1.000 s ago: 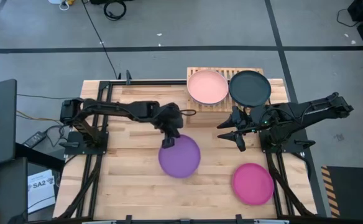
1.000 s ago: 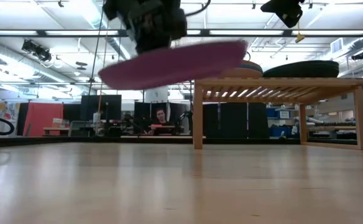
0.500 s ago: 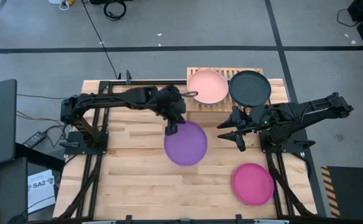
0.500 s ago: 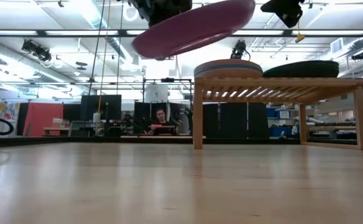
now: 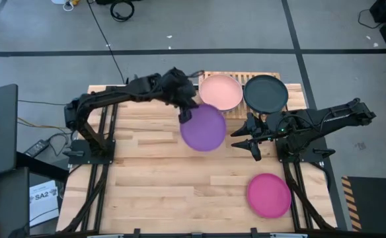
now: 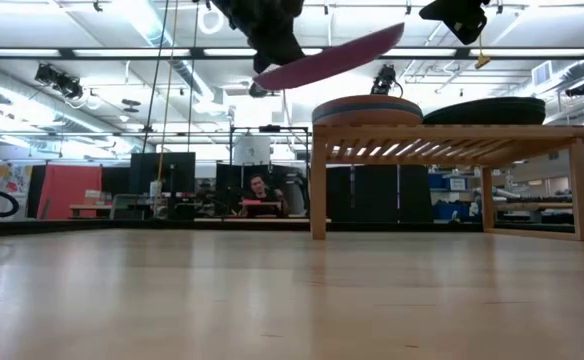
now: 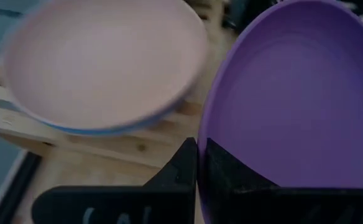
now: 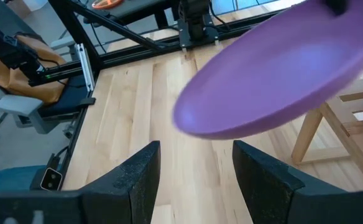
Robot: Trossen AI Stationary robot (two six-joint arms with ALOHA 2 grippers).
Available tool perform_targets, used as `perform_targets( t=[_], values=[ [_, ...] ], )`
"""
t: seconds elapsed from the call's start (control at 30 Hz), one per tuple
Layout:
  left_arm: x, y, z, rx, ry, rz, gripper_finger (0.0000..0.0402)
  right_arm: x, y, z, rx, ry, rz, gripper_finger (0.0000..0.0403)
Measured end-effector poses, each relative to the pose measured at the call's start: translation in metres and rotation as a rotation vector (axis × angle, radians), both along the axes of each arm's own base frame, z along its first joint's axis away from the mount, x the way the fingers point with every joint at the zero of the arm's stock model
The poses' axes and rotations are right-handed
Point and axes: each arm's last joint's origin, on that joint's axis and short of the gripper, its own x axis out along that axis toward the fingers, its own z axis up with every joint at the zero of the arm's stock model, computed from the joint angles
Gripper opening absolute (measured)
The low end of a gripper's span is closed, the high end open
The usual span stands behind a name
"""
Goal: Place and stack plates onto a shelf
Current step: Stack the violet plate on top of the light orange plate on the shelf
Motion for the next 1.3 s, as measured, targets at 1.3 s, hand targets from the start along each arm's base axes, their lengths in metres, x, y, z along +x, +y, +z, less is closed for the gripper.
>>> perform_targets(
  t=[1.3],
  values=[
    [-0.010, 0.081, 0.039, -0.027, -0.447, 0.420, 0.0016, 0.000, 0.000, 0.000, 0.000, 0.001, 0.001, 0.0206]
  ],
)
